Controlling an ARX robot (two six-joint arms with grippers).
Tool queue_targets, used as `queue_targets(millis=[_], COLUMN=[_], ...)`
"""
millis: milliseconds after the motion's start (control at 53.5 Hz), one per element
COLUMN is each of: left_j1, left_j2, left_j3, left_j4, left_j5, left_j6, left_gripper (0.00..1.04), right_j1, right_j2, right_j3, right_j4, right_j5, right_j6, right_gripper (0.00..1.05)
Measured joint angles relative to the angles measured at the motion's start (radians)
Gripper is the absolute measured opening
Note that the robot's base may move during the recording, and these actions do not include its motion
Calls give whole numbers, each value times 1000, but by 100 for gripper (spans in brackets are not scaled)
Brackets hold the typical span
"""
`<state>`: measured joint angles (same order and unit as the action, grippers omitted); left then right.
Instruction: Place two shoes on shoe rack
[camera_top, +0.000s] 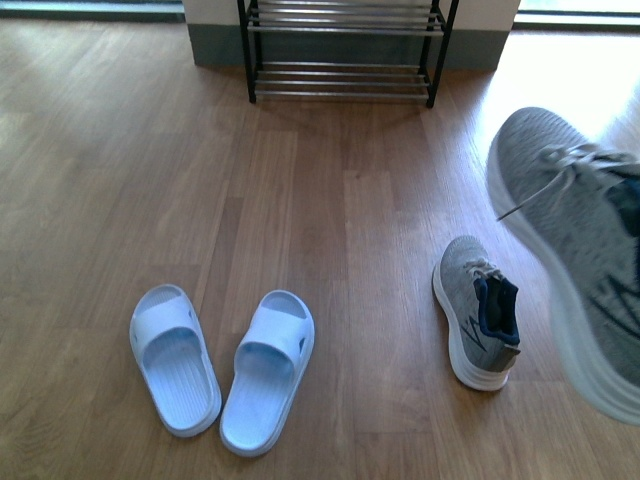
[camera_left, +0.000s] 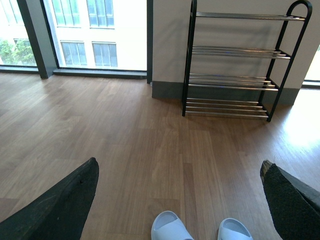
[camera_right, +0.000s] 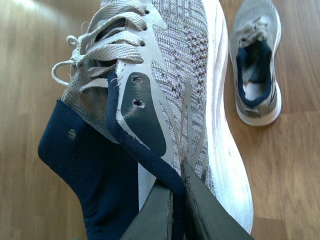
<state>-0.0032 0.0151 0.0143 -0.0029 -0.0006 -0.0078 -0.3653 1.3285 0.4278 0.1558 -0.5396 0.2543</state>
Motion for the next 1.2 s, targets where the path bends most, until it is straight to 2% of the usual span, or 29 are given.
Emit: queue_targets(millis=[187, 336, 1196], left_j1=[0, 0, 0], left_j2=[0, 0, 0], left_j3=[0, 0, 0], left_j4=[0, 0, 0], left_j5=[0, 0, -1], left_j6=[0, 0, 0], left_gripper=[95, 95, 95], right_j1=[-134, -171, -178], right_j2=[-302, -427, -449], right_j3=[1, -8, -13], right_j4=[-190, -219, -222], right_j5=[-114, -147, -156], right_j6=[15, 13, 13], right_gripper=[1, 1, 1])
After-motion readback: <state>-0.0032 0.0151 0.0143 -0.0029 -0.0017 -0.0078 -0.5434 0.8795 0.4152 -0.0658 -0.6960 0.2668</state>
